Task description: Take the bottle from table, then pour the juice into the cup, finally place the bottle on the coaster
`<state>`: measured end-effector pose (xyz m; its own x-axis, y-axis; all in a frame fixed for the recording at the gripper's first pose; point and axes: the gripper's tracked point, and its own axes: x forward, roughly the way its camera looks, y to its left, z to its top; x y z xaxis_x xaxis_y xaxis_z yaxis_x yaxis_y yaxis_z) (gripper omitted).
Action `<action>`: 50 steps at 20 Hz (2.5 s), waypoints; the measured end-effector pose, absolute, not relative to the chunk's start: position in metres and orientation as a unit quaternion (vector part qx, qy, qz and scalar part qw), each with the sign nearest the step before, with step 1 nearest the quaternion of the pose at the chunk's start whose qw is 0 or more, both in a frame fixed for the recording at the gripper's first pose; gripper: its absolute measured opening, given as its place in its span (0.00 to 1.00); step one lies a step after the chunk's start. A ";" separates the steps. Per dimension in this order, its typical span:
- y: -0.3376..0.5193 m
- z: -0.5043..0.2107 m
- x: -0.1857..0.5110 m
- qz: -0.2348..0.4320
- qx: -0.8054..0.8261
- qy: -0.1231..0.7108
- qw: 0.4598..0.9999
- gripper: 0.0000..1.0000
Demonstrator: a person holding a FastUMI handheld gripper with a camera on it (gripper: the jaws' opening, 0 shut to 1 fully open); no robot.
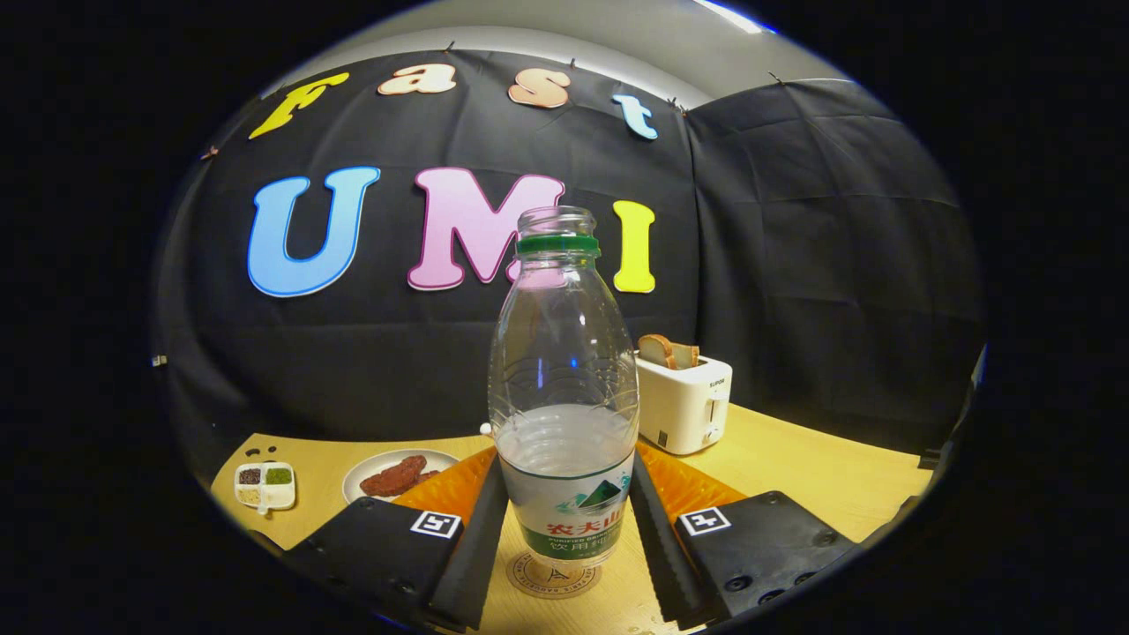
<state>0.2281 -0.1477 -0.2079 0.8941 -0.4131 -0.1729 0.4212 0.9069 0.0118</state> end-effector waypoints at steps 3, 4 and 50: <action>-0.144 -0.235 0.237 -0.212 0.012 0.101 0.972 0.74; -0.143 -0.242 0.241 -0.211 0.009 0.105 0.972 0.74; -0.116 -0.299 0.211 -0.230 0.033 0.167 0.958 0.99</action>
<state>0.2112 -0.1162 -0.2985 0.8382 -0.4300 -0.3355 0.4519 0.8919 -0.0140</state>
